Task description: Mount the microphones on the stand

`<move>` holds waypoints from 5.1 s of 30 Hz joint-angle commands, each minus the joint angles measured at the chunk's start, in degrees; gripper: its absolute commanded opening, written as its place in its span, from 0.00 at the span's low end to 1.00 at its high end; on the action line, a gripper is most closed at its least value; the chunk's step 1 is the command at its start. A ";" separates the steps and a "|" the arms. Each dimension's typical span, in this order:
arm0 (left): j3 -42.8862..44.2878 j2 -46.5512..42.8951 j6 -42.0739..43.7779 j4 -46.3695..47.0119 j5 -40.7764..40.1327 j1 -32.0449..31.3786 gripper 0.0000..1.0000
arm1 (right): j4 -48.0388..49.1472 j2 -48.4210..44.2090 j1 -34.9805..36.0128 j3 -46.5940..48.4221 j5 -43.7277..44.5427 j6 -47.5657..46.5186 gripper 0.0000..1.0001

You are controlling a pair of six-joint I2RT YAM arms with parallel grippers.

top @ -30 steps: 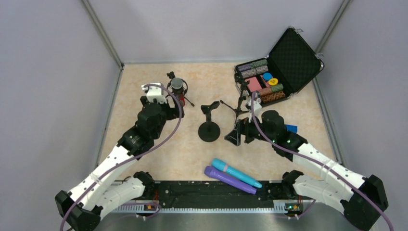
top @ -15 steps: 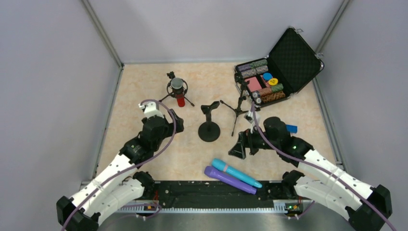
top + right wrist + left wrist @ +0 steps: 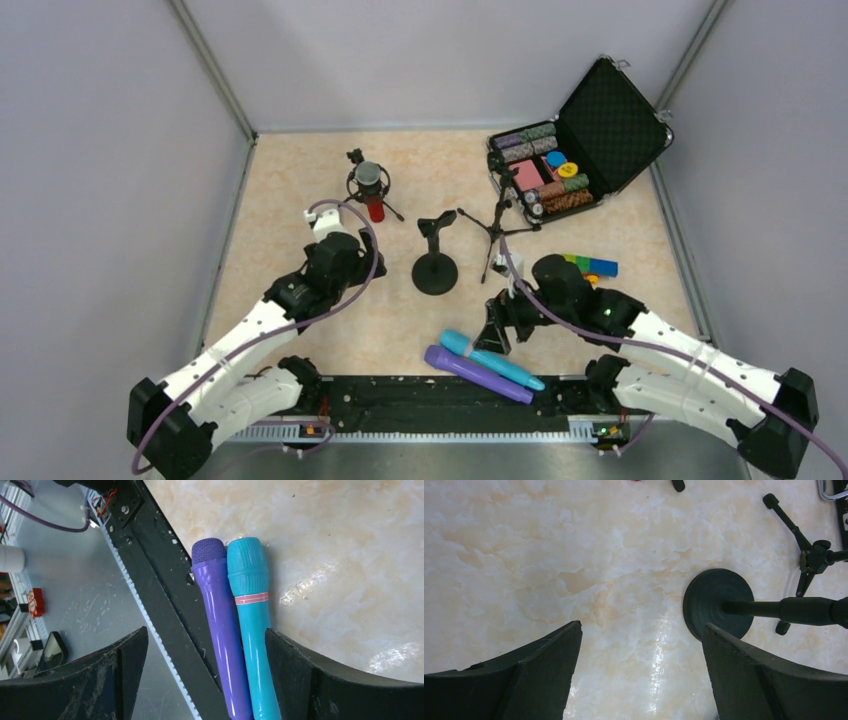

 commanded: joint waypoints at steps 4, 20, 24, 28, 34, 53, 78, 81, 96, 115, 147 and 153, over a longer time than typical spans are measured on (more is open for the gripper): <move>4.53 -1.99 5.28 -0.86 -3.00 0.19 0.99 | -1.59 3.68 4.97 3.68 3.41 -1.94 0.84; 2.59 -4.12 10.86 -2.16 -10.04 0.18 0.99 | -2.97 16.67 18.98 9.33 24.04 -4.14 0.89; 2.70 -3.38 10.98 -2.49 -10.60 0.20 0.99 | -3.13 22.07 24.47 10.70 29.30 -4.94 0.91; 2.92 -2.63 11.06 -2.92 -10.97 0.16 0.98 | -3.18 26.96 29.11 11.81 34.69 -4.64 0.97; 3.93 -0.97 11.39 -3.81 -11.44 0.20 0.98 | -3.64 33.65 32.08 12.82 42.49 -4.24 0.99; 5.82 -0.85 11.17 -6.60 -13.46 0.15 0.96 | -1.99 40.46 27.28 14.49 50.49 -0.92 0.98; 12.15 1.18 20.16 -15.15 -12.07 0.17 0.95 | 4.54 21.28 26.73 12.44 31.18 -7.83 0.93; 11.43 1.61 21.15 -15.29 -12.32 0.20 0.95 | 3.68 23.05 26.74 12.34 29.73 -6.89 0.90; 11.50 1.35 22.42 -15.99 -14.58 0.20 0.95 | 1.47 31.97 26.78 10.94 35.87 -4.08 0.69; 11.52 0.82 22.39 -16.43 -16.26 0.20 0.95 | -0.35 42.40 27.56 13.64 39.18 -3.41 0.49; 11.42 1.16 22.95 -15.99 -16.35 0.18 0.94 | 16.15 31.96 29.37 14.11 33.03 -11.34 0.00; 11.31 0.81 22.95 -15.81 -16.28 0.19 0.93 | 26.48 21.57 29.32 9.66 30.98 -14.43 0.00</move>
